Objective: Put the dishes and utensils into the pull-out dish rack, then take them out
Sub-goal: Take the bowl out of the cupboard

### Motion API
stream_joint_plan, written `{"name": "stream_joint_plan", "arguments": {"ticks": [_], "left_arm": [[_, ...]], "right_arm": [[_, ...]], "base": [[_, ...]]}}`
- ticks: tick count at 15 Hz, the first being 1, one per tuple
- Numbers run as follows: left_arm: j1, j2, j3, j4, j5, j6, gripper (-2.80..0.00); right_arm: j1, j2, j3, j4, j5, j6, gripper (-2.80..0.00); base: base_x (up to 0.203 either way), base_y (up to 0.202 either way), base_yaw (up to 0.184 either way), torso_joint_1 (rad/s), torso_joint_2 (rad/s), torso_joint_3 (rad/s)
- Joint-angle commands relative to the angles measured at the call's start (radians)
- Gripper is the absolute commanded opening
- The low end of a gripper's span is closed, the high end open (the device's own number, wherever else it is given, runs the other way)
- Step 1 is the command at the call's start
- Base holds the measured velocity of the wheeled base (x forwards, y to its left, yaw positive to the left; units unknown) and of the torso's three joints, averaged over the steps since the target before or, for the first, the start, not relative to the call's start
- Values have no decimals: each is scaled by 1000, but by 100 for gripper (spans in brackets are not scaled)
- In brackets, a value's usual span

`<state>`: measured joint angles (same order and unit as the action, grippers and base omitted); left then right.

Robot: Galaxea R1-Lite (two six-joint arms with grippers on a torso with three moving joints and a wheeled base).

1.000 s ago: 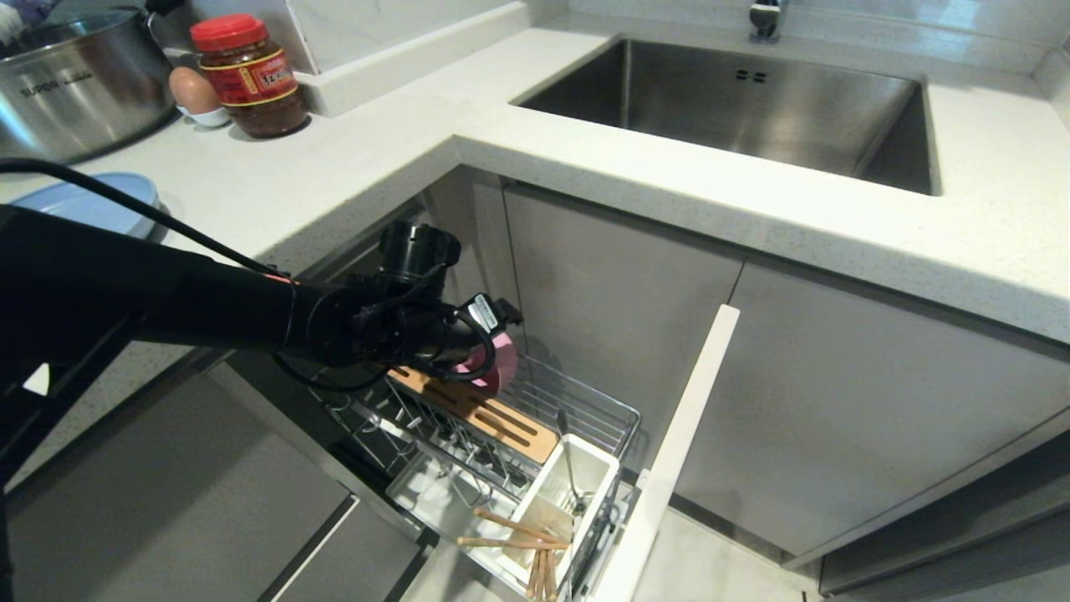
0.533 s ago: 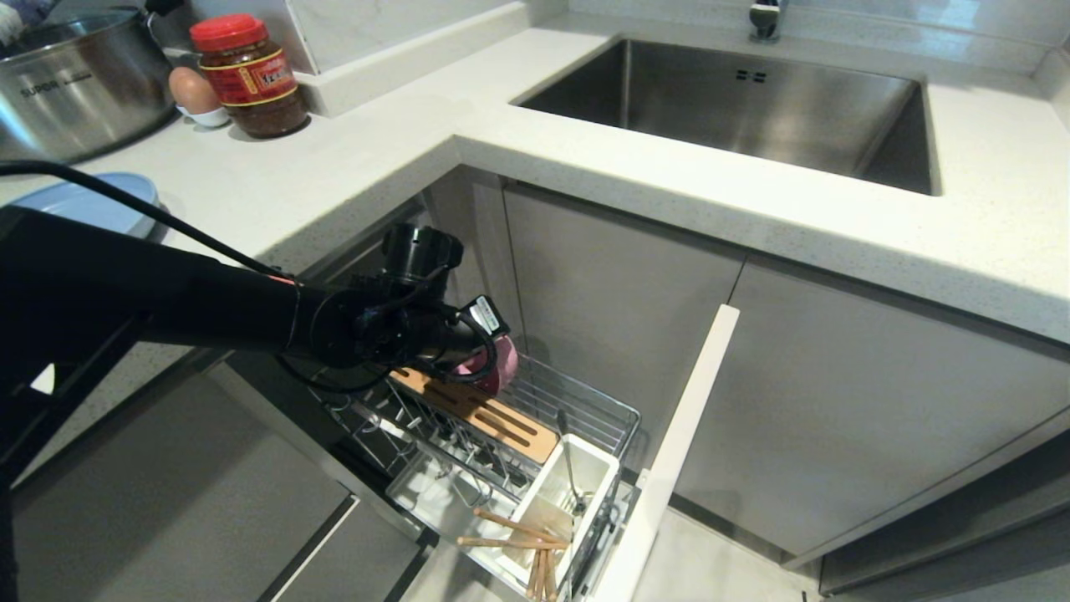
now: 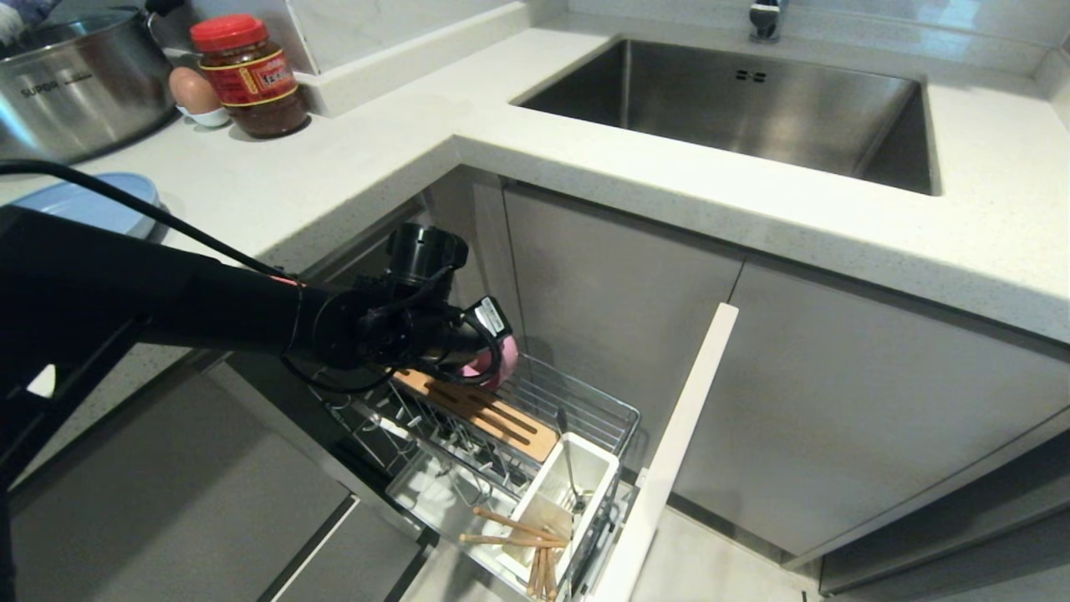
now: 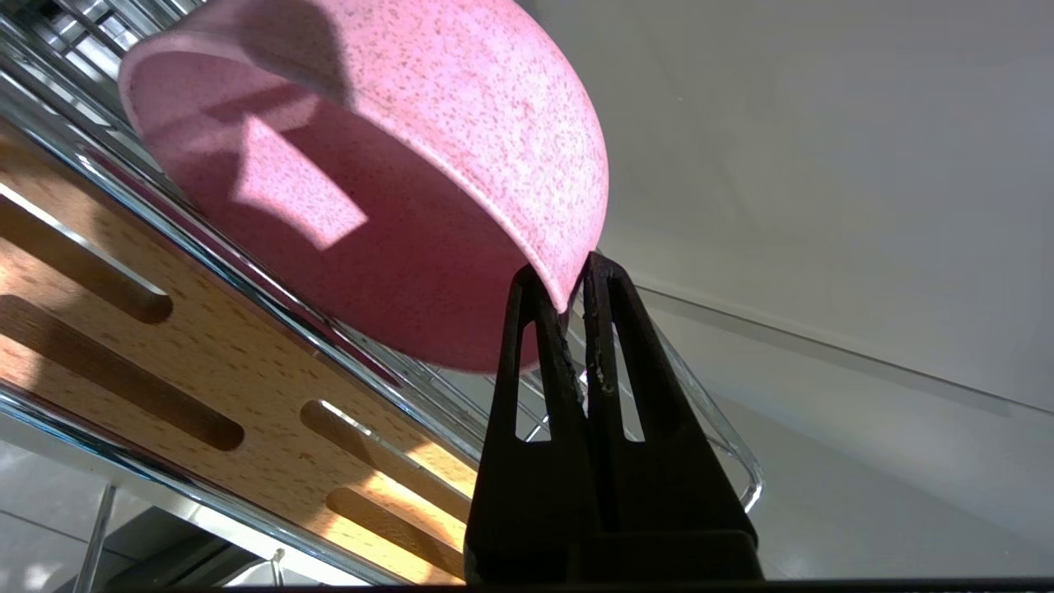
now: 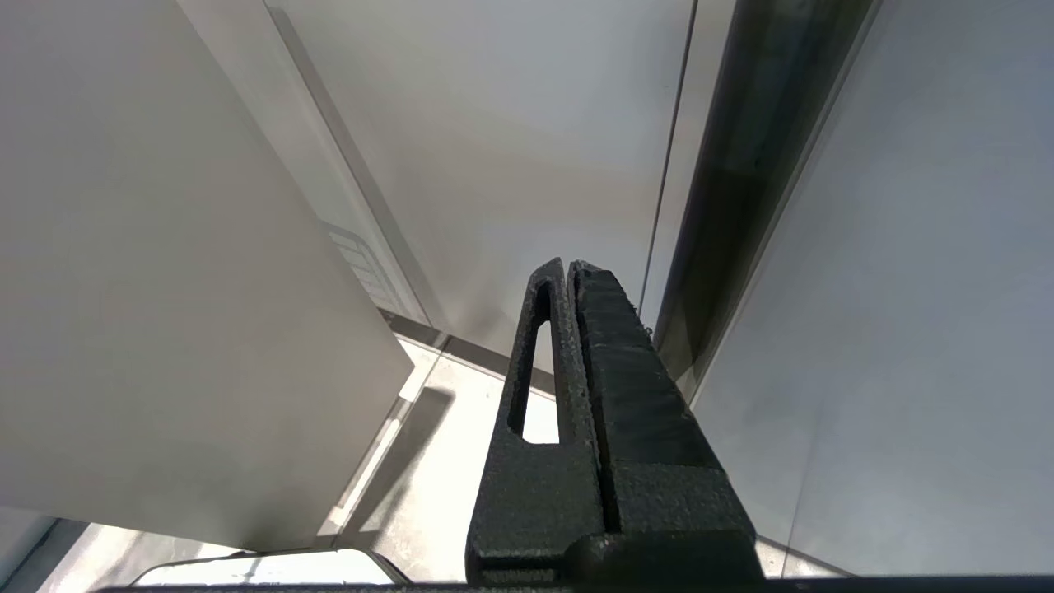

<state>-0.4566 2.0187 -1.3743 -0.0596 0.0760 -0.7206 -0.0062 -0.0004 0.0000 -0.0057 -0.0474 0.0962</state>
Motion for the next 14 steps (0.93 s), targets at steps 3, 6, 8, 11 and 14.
{"name": "stream_joint_plan", "arguments": {"ticks": [3, 6, 8, 11, 14], "left_arm": [[-8, -44, 2, -2, 2, -10, -280], [-12, -87, 16, -2, 1, -11, -280], [-16, -111, 20, 0, 0, -11, -280], [-31, -162, 30, 4, -1, -11, -280], [-60, -240, 51, 5, -1, -12, -280]], "right_arm": [[0, -4, 0, 0, 0, 0, -280], [0, -4, 0, 0, 0, 0, -280], [0, -4, 0, 0, 0, 0, -280], [0, -4, 0, 0, 0, 0, -280], [0, -4, 0, 0, 0, 0, -280]], "base": [[0, 0, 0, 0, 0, 0], [0, 0, 0, 0, 0, 0], [0, 0, 0, 0, 0, 0], [0, 0, 0, 0, 0, 0], [0, 0, 0, 0, 0, 0]]}}
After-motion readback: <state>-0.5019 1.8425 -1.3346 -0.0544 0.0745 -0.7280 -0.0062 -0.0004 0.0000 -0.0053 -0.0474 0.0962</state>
